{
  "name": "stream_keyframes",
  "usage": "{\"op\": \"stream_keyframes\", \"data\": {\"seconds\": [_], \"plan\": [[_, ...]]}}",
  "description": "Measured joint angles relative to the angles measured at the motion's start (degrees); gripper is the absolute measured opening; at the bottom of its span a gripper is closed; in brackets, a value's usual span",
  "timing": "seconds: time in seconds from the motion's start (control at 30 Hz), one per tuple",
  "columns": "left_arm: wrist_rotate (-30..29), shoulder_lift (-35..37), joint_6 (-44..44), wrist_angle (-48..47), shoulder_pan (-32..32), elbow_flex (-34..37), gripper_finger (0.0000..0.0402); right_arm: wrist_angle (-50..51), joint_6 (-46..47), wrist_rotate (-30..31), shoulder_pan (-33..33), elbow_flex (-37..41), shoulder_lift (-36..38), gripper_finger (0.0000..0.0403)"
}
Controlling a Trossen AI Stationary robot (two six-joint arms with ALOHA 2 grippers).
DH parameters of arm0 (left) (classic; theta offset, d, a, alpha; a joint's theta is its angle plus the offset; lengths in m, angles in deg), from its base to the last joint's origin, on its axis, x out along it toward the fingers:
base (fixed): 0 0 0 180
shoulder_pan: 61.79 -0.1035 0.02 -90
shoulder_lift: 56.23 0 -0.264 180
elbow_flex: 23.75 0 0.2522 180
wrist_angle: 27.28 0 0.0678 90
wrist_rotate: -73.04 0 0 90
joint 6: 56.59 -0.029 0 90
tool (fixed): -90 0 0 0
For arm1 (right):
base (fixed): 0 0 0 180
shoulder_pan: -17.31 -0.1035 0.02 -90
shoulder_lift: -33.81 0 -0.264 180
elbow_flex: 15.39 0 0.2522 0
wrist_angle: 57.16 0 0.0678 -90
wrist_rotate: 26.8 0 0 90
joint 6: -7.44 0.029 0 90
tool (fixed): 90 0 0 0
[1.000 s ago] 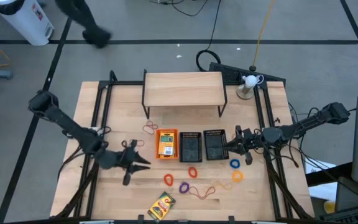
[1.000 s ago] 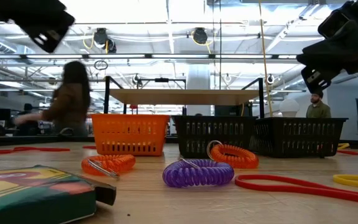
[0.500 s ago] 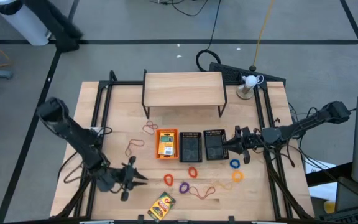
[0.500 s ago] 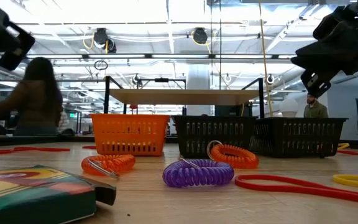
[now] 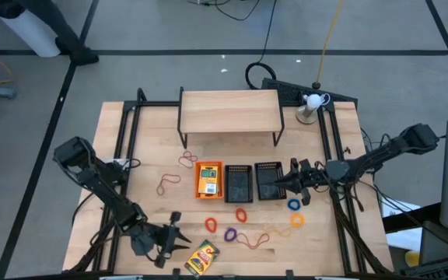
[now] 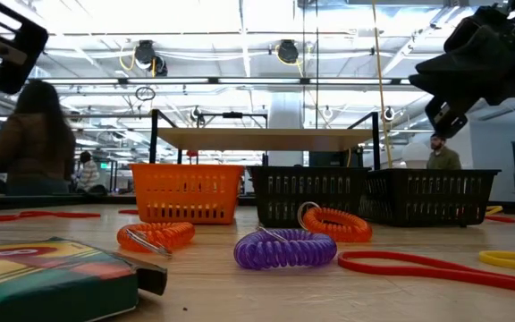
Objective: Pick & Place Office Desk Supplies
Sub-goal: Put the yellow crayon box into the orange bin
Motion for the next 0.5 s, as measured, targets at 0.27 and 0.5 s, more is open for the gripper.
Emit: {"op": "stream_keyframes", "data": {"seconds": [0.27,0.5], "plan": [[11.63,-0.03,-1.42,-2.27,-4.48,-0.17,0.0080,-2.54,-0.45,-0.11,0.00,0.02,-3.21,0.0059],[18.94,-0.07,-4.29,-2.48,-9.84,-0.18,0.0125,-2.59,-0.45,-0.20,0.00,0.02,-3.77,0.0059]]}}
